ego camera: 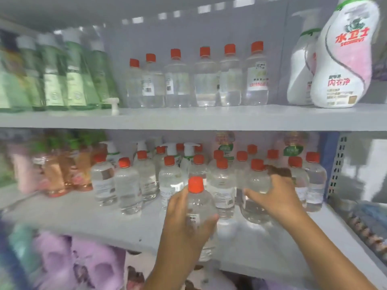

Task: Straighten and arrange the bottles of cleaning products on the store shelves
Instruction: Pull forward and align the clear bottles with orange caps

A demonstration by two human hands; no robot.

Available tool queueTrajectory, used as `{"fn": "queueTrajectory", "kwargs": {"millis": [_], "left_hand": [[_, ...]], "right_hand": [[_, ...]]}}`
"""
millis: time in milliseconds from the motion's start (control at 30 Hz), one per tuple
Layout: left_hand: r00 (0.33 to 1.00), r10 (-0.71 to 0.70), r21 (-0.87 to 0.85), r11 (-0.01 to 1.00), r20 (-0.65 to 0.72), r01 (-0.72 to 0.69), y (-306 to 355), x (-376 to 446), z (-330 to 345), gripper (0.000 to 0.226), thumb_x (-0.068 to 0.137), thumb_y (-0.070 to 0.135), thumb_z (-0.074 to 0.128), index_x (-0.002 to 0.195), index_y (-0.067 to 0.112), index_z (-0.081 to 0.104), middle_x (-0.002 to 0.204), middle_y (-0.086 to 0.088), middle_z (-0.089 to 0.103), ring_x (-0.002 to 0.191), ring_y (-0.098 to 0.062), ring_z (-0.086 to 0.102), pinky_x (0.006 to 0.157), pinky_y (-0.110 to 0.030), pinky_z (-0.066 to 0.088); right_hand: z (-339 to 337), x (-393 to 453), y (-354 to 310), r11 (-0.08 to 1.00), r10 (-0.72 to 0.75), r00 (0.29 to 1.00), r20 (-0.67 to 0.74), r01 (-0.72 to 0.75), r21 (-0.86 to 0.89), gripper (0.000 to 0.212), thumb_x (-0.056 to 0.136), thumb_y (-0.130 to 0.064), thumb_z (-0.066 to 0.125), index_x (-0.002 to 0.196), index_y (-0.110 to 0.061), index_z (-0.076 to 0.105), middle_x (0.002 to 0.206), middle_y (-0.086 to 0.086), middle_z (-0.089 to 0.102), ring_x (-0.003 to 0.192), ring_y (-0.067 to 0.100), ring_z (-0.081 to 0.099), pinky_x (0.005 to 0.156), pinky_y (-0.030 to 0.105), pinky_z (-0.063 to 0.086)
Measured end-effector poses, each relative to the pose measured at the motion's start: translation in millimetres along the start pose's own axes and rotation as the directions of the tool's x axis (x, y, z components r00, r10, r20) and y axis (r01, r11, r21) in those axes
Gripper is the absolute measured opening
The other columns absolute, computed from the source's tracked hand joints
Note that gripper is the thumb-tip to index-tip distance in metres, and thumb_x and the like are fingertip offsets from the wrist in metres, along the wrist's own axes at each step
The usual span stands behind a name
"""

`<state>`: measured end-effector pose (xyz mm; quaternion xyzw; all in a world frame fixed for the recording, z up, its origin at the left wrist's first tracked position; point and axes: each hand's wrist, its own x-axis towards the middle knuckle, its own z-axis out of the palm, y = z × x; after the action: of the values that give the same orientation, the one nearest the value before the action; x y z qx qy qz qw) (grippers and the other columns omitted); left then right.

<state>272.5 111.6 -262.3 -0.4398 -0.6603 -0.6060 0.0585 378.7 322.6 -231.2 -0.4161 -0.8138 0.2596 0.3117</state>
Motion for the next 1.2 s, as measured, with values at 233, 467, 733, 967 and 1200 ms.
{"fn": "queueTrajectory", "kwargs": {"millis": [233, 467, 733, 967, 1200], "left_hand": [[0.956, 0.001, 0.236, 0.969, -0.294, 0.071, -38, 15, -130, 0.055, 0.078, 0.032, 0.085, 0.125, 0.042, 0.058, 0.107, 0.014, 0.057, 0.093, 0.001, 0.06, 0.077, -0.009, 0.043], [0.921, -0.024, 0.324, 0.932, -0.389, 0.161, -112, 37, -192, 0.07, 0.081, 0.027, 0.085, 0.139, 0.036, 0.048, 0.124, 0.004, 0.05, 0.113, -0.007, 0.046, 0.095, -0.034, 0.044], [0.982, -0.123, 0.25, 0.955, -0.143, 0.156, -176, 73, -213, 0.102, 0.093, 0.035, 0.069, 0.16, 0.043, -0.008, 0.167, 0.003, 0.023, 0.146, -0.014, 0.035, 0.11, -0.039, 0.04], [0.898, 0.31, 0.328, 0.922, -0.311, -0.205, -134, 46, -164, 0.06, 0.083, 0.035, 0.058, 0.126, -0.006, 0.064, 0.133, -0.026, 0.06, 0.126, -0.038, 0.052, 0.115, -0.026, 0.032], [0.977, 0.191, -0.098, 0.979, 0.093, -0.182, -60, 50, -35, 0.039, 0.089, 0.048, 0.062, 0.127, 0.045, 0.055, 0.133, 0.024, 0.054, 0.122, -0.005, 0.059, 0.1, -0.028, 0.05]], "right_hand": [[23, -49, -29, 0.944, -0.047, 0.996, -0.069, 0.067, 0.323, 0.07, 0.073, -0.034, 0.091, 0.131, -0.037, 0.051, 0.128, -0.006, 0.058, 0.11, 0.019, 0.057, 0.087, 0.037, 0.045], [94, -93, -122, 0.862, -0.243, 0.968, 0.07, 0.182, 0.473, 0.086, 0.071, -0.05, 0.088, 0.144, -0.052, 0.041, 0.14, -0.03, 0.047, 0.126, 0.005, 0.051, 0.105, 0.034, 0.047], [203, -79, -179, 0.915, -0.291, 0.956, -0.035, 0.289, 0.281, 0.088, 0.084, -0.057, 0.075, 0.157, -0.049, 0.026, 0.143, -0.027, 0.035, 0.128, -0.007, 0.039, 0.11, 0.019, 0.039], [170, -84, -138, 0.963, -0.218, 0.965, -0.143, 0.236, 0.128, 0.074, 0.087, -0.068, 0.063, 0.153, -0.05, 0.035, 0.119, -0.028, 0.033, 0.113, -0.005, 0.047, 0.096, 0.018, 0.048], [13, -36, -9, 0.988, 0.151, 0.836, -0.528, -0.107, 0.114, 0.052, 0.094, -0.038, 0.071, 0.139, -0.019, 0.052, 0.135, -0.002, 0.04, 0.128, 0.023, 0.049, 0.103, 0.038, 0.047]]}}
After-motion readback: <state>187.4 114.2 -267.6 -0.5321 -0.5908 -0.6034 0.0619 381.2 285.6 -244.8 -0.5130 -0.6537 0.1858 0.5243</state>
